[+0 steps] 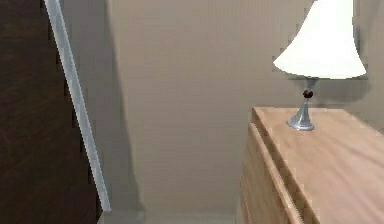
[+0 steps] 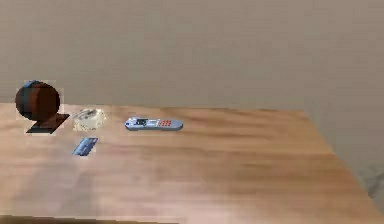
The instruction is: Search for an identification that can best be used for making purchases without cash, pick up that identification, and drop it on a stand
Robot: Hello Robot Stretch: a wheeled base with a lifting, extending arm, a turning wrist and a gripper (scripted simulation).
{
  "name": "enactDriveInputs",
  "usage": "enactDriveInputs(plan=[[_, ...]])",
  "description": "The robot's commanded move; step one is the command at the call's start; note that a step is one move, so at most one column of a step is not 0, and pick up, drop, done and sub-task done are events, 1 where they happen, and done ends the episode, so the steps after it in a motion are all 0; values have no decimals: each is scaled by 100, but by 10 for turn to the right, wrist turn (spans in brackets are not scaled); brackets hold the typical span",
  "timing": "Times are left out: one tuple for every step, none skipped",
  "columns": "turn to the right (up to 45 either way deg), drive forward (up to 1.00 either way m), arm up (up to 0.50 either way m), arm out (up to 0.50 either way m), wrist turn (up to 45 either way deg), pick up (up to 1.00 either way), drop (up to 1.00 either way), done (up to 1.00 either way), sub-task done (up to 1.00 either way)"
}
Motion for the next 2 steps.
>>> enactDriveInputs(plan=[[-240, 0, 0, 0, 0, 0, 0, 0, 0], [0, 0, 50, 0, 0, 0, 0, 0, 0]])
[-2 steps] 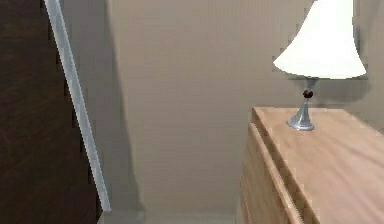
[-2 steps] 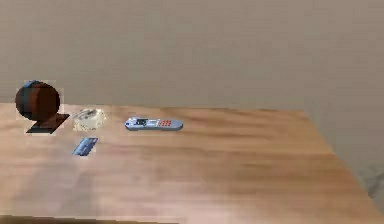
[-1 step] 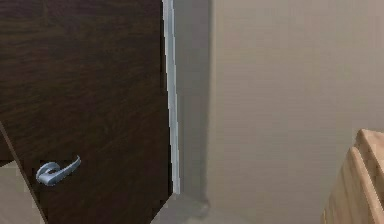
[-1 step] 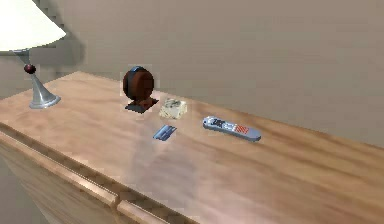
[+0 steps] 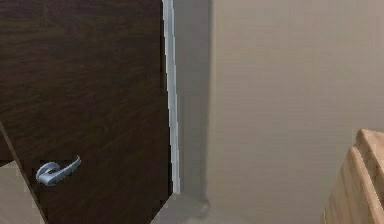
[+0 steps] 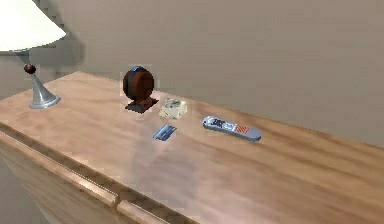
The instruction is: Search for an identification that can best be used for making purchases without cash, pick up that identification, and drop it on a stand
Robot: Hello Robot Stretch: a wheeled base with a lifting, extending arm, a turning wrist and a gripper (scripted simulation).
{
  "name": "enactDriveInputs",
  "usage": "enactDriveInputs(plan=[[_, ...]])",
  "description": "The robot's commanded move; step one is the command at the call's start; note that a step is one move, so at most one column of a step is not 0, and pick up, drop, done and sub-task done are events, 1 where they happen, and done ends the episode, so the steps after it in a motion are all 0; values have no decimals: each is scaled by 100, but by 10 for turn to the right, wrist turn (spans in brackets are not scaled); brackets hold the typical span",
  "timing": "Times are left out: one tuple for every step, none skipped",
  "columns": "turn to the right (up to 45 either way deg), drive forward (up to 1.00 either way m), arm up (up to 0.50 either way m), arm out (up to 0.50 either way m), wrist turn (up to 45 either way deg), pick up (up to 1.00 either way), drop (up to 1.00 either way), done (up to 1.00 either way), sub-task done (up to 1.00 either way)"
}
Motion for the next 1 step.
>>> enactDriveInputs(plan=[[0, 0, 38, 0, 0, 0, 0, 0, 0]])
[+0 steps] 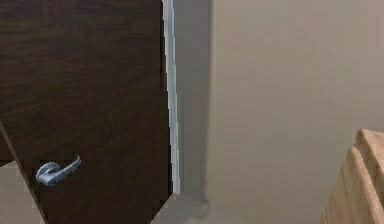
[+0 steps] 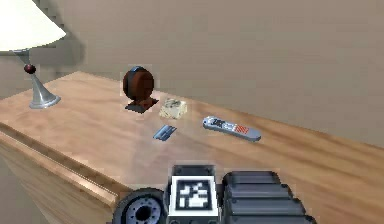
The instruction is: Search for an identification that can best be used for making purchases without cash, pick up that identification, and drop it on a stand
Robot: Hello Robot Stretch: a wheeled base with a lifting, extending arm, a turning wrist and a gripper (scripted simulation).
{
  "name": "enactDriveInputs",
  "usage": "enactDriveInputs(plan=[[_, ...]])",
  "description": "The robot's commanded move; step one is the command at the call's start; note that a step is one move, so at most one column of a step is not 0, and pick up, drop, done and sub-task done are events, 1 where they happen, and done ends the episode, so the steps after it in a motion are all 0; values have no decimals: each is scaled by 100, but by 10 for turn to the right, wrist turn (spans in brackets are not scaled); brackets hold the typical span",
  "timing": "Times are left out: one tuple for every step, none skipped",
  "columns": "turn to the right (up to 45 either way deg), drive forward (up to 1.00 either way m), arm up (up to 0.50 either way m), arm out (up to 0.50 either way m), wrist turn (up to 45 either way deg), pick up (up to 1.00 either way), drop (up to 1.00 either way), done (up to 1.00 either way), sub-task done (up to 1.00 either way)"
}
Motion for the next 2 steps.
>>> enactDriveInputs(plan=[[0, 0, 0, 26, 0, 0, 0, 0, 0], [0, 0, 0, 0, 450, 0, 0, 0, 0]])
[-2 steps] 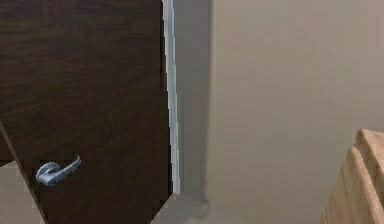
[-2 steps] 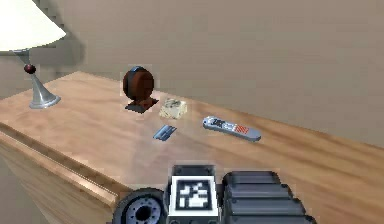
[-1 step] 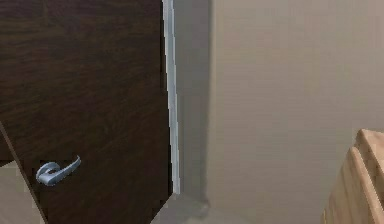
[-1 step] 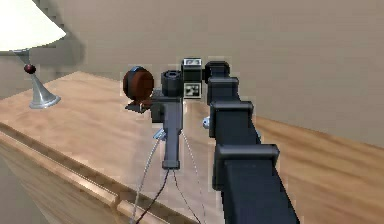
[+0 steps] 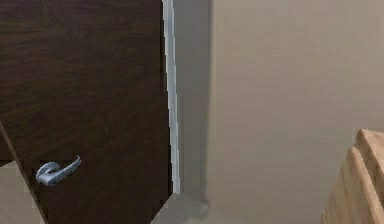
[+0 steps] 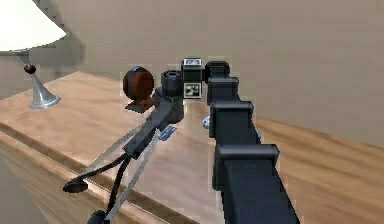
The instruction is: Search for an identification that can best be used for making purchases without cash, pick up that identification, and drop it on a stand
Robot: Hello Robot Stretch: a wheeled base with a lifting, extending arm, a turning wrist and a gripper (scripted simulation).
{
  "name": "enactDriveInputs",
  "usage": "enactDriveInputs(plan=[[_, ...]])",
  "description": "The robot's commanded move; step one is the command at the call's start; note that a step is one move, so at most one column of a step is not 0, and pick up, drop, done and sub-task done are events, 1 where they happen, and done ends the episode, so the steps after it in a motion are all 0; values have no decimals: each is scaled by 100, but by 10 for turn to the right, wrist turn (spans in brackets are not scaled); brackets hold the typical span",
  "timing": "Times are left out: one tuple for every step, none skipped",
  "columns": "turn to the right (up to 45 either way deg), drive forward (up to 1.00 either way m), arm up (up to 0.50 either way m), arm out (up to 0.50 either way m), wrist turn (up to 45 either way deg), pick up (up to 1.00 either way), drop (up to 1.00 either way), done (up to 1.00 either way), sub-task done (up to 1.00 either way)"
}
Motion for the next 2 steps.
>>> enactDriveInputs(plan=[[0, 0, 0, 0, 450, 0, 0, 0, 0], [0, 0, 0, 0, 450, 0, 0, 0, 0]])
